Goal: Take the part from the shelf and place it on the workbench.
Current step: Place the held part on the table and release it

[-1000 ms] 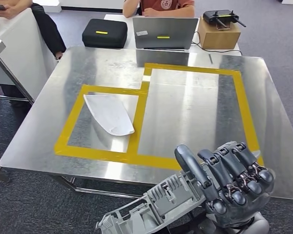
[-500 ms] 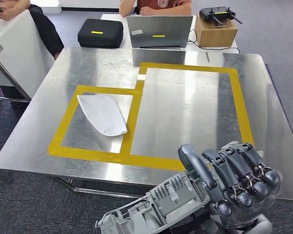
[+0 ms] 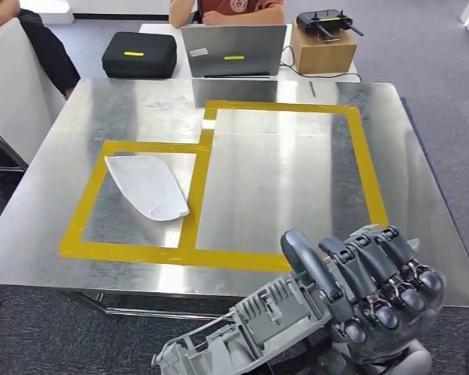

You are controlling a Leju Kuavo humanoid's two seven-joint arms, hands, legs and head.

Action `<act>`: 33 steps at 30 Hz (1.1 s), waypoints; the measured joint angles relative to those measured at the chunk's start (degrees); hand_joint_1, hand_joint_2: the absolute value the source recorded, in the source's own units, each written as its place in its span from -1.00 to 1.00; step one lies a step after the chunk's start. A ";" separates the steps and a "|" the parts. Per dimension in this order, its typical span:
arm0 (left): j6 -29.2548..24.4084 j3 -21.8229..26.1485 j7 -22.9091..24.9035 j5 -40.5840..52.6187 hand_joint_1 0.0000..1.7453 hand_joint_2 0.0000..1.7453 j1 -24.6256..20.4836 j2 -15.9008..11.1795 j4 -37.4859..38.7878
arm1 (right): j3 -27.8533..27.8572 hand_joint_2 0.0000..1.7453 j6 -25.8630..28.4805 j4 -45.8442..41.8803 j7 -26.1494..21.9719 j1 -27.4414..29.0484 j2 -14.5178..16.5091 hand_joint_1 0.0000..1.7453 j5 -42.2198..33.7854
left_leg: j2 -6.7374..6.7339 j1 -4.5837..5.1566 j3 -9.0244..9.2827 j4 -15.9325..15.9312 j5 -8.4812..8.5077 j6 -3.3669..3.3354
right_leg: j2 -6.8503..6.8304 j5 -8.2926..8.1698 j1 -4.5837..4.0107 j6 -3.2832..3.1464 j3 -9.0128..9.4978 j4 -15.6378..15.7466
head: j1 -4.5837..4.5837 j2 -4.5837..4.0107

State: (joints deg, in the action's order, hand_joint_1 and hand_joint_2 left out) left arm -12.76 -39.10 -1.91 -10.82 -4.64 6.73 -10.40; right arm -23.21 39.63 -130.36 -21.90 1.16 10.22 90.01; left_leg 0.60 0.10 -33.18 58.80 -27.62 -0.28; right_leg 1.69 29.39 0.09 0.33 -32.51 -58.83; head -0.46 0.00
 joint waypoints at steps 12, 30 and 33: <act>-0.27 0.00 -0.04 -0.16 -1.00 -1.00 0.03 0.03 0.00 | 0.20 1.00 0.00 0.45 0.58 0.84 0.48 1.00 0.00 | 0.02 0.27 -0.06 -0.04 0.15 -0.20 | 0.00 -0.56 0.36 0.79 0.29 0.81 | -0.03 0.00; 1.63 0.02 -0.13 0.21 -1.00 -1.00 0.20 -0.68 0.00 | 10.30 1.00 0.00 1.34 -1.62 -0.49 1.12 1.00 0.00 | 0.02 0.21 -0.06 -0.04 0.20 -0.24 | 0.00 -0.58 0.33 0.83 0.26 0.76 | -0.02 0.00; 1.64 0.02 -0.13 0.28 -1.00 -1.00 0.19 -0.82 0.00 | 10.97 1.00 0.00 1.46 -1.63 -0.68 1.12 1.00 0.00 | 0.02 0.21 -0.06 -0.04 0.20 -0.24 | 0.00 -0.58 0.34 0.83 0.25 0.76 | -0.03 0.00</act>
State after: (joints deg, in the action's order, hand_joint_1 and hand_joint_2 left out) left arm -11.13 -39.08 -2.04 -10.55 -4.45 5.91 -10.40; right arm -12.24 39.63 -128.90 -23.53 0.48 11.34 90.01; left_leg 0.62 0.31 -33.25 58.76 -27.42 -0.52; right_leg 1.69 28.81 0.42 1.16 -32.26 -58.07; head -0.49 0.00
